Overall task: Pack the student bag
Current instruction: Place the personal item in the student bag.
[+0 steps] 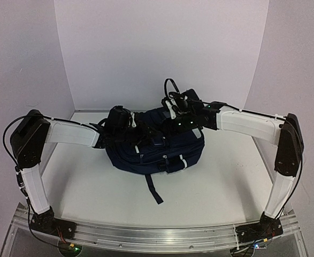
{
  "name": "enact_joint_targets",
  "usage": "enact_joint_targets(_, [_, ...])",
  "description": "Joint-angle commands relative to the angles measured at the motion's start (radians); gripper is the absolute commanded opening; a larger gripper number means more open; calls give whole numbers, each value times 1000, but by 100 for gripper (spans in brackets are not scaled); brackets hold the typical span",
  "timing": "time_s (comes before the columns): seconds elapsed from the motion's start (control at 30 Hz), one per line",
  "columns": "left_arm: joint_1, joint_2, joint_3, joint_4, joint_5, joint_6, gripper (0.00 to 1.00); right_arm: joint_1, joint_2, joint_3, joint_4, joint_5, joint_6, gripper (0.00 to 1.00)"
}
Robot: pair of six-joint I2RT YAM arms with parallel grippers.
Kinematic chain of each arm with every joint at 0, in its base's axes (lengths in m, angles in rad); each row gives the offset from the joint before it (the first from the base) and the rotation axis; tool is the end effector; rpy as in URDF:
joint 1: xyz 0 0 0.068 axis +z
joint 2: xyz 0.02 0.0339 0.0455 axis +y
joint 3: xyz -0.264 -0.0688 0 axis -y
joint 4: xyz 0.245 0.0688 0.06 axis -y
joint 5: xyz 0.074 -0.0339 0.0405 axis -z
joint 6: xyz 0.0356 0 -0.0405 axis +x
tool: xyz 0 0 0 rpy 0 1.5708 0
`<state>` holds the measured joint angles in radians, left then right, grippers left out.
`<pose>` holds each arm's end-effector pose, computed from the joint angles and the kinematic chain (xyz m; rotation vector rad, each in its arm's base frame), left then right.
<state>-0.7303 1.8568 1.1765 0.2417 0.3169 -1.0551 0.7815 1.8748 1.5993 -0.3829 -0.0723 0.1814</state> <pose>0.3057 -0.2886 0.2135 -0.1411 2.3022 -1.3656 0.3089 0.3101 0.2895 -0.7176 2.1815 0.5954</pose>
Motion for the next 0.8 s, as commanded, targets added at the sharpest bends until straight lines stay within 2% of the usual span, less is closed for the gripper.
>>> enact_joint_targets(0.0, [9,-5,15,-157,-42,31,45,0,-15,14,-41,70,-44,36])
enact_joint_targets(0.2, [9,-3,18,-163,-25,23,38,0,37,43,-90,72,-61,40])
enact_joint_targets(0.33, [9,-22,5,-189,-30,35,24,-13,36,50,-112,72,-71,54])
enact_joint_targets(0.5, [6,-18,20,-252,-53,57,12,-155,10,76,-126,-80,-43,67])
enact_joint_targets(0.67, [1,37,102,-360,-84,97,5,-235,22,66,-148,-110,-74,81])
enact_joint_targets(0.77, [0,65,143,-396,-101,109,1,-309,58,79,-150,-152,-73,86])
